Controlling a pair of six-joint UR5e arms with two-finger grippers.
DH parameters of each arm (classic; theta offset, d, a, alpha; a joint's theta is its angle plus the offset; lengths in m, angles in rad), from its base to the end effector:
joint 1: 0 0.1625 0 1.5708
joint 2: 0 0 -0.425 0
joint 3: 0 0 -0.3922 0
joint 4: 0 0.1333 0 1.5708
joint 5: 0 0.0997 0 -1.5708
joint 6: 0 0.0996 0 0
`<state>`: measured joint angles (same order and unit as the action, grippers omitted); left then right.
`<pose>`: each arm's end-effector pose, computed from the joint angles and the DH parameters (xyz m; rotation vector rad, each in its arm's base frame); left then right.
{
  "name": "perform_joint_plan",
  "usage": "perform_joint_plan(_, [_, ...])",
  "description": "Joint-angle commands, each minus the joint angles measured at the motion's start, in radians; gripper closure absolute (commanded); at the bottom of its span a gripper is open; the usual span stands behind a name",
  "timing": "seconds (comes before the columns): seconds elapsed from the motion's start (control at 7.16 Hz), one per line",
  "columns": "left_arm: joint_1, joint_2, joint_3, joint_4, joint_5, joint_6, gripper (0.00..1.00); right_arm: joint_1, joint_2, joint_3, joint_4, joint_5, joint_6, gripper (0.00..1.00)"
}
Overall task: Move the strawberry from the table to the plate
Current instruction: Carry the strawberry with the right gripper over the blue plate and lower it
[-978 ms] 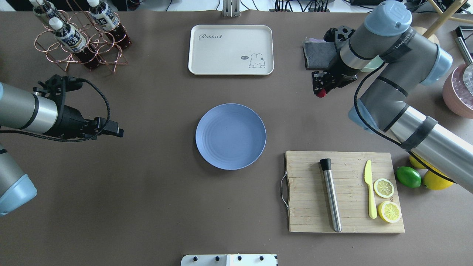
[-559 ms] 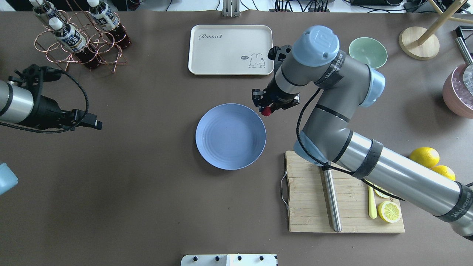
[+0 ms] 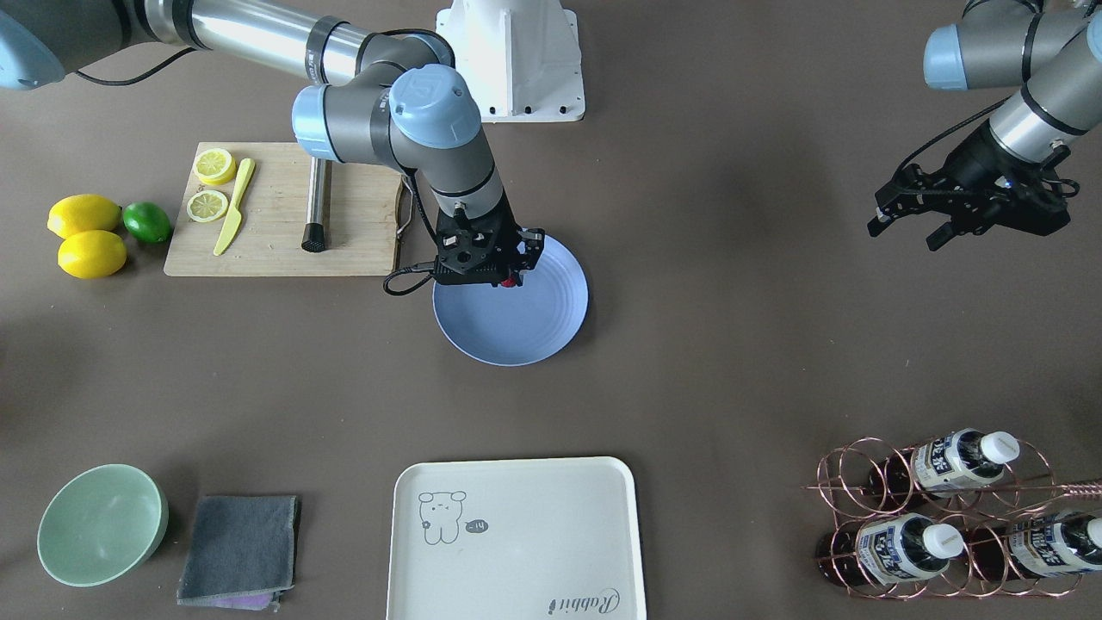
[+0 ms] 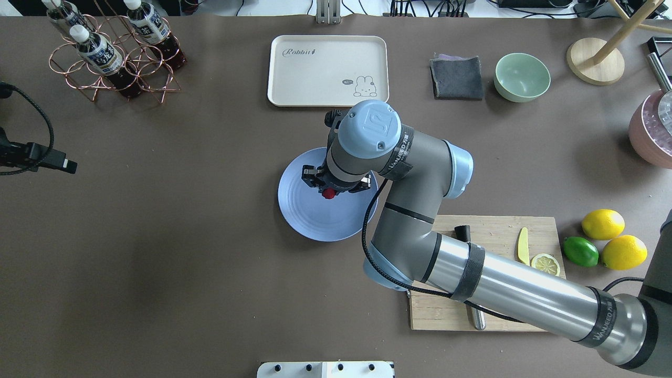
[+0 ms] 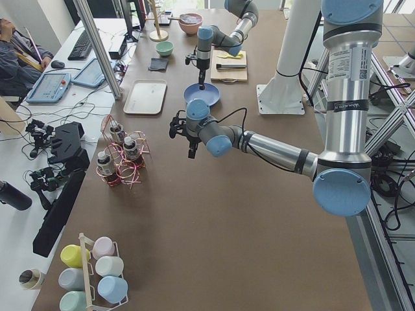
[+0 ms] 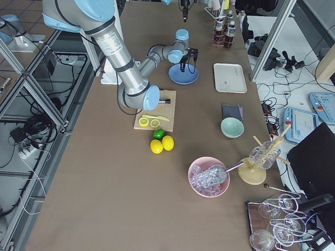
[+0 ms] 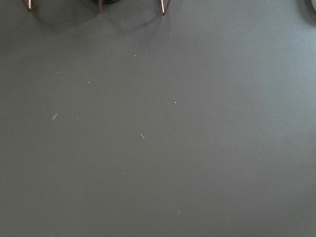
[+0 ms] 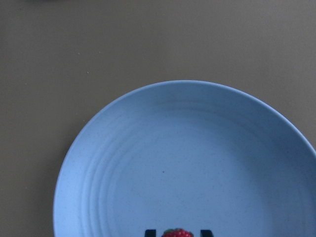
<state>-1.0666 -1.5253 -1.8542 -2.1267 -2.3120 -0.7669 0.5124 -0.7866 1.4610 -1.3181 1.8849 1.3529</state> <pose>0.1760 -0.4558 0.4751 0.1917 1.0093 0.0548 -0.5965 -0.4532 0.1956 0.0562 -0.9624 0.1258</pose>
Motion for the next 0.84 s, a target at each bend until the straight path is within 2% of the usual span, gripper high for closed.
perform_joint_plan(0.0, [-0.006, 0.005, 0.001, 0.001, 0.003, 0.006, 0.03, -0.02, 0.018, -0.044, 0.007, -0.03, 0.005, 1.0])
perform_joint_plan(0.42, [-0.004, 0.011, 0.004, -0.001, 0.009, 0.003, 0.03, -0.023, 0.0, -0.045, 0.007, -0.03, 0.002, 1.0])
perform_joint_plan(0.56, [-0.004, 0.016, 0.001, -0.001, 0.008, 0.0, 0.03, -0.023, 0.0, -0.045, 0.008, -0.03, 0.002, 0.69])
perform_joint_plan(0.7, [-0.004, 0.016, 0.001, -0.001, 0.008, 0.0, 0.03, -0.023, -0.002, -0.045, 0.008, -0.03, 0.002, 0.23])
